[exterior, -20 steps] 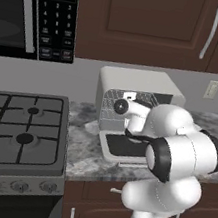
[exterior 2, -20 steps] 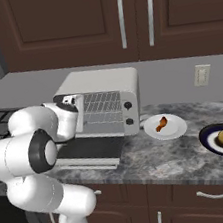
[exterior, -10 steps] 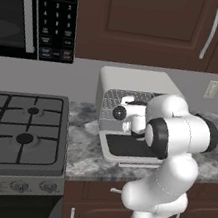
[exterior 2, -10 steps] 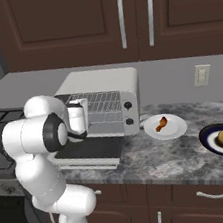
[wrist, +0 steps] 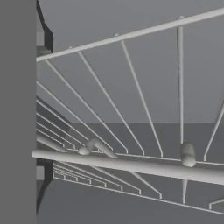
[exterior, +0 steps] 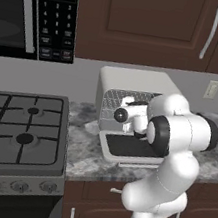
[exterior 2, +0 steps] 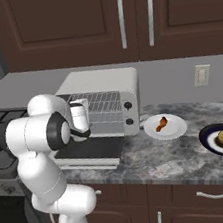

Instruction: Open the toaster oven door. Place the bread on the bottom rack in the toaster oven and place the chicken drumstick on the top rack.

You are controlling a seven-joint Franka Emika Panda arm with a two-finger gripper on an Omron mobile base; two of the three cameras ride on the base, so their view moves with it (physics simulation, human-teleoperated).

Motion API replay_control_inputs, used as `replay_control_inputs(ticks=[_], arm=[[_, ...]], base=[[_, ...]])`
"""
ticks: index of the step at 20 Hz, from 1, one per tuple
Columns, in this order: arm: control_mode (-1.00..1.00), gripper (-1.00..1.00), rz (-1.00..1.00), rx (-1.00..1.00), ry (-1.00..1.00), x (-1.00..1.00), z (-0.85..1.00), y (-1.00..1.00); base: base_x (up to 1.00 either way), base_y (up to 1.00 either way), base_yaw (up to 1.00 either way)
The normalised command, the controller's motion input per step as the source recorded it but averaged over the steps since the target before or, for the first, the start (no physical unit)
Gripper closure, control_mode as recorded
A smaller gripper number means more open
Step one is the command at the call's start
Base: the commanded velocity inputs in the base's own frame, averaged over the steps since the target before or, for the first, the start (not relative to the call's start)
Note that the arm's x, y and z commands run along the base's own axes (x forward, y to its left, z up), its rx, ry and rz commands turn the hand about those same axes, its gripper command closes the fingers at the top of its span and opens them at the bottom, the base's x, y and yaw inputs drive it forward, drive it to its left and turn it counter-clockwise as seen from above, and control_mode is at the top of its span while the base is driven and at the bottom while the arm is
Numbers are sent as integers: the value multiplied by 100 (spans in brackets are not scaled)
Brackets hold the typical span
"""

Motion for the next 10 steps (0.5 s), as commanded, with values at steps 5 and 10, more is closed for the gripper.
replay_control_inputs(ticks=[5,10], arm=[[-100,100,0,0,11,2,0,0],[-100,100,0,0,28,-45,0,0]], base=[[0,0,0],[0,0,0]])
